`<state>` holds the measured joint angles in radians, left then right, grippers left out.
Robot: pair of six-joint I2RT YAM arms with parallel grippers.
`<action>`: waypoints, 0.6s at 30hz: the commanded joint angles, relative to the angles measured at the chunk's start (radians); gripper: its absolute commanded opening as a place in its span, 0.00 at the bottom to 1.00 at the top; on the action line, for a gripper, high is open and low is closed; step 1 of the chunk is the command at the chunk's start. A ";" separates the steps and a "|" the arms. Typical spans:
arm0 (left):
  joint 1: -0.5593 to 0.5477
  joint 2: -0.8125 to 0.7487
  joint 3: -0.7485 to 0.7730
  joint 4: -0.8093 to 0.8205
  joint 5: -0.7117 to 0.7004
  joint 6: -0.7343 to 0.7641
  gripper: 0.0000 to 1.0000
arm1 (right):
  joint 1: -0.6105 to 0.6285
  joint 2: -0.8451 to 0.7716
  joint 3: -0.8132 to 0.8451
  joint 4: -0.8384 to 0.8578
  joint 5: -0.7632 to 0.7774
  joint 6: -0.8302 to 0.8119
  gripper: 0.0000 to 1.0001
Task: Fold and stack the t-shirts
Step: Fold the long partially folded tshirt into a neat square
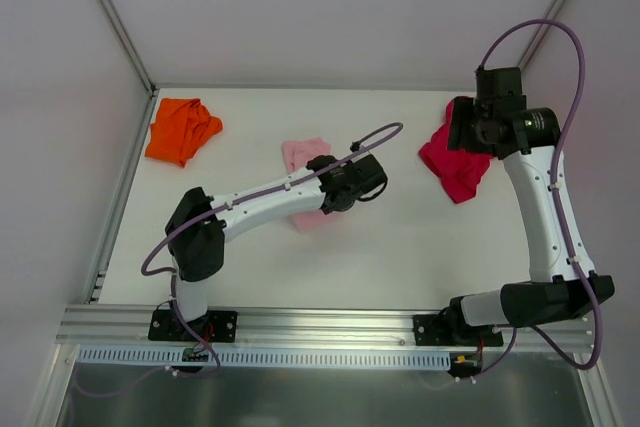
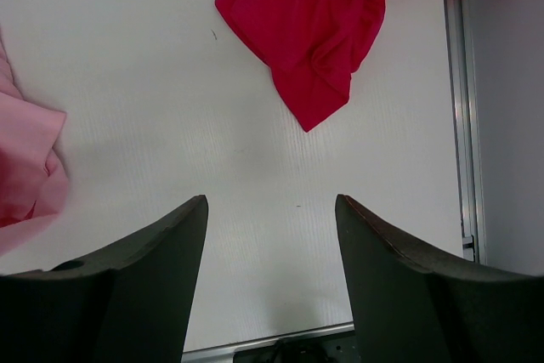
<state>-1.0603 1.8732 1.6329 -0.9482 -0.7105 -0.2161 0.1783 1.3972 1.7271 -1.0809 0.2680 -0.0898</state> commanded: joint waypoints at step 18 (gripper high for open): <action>0.086 0.187 0.462 0.106 -0.090 0.264 0.00 | 0.052 -0.058 -0.080 0.050 0.000 -0.007 0.66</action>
<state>-0.9863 2.0560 2.0430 -0.8665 -0.7620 0.0063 0.2195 1.3678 1.6482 -1.0554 0.2638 -0.0902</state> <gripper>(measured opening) 0.028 0.659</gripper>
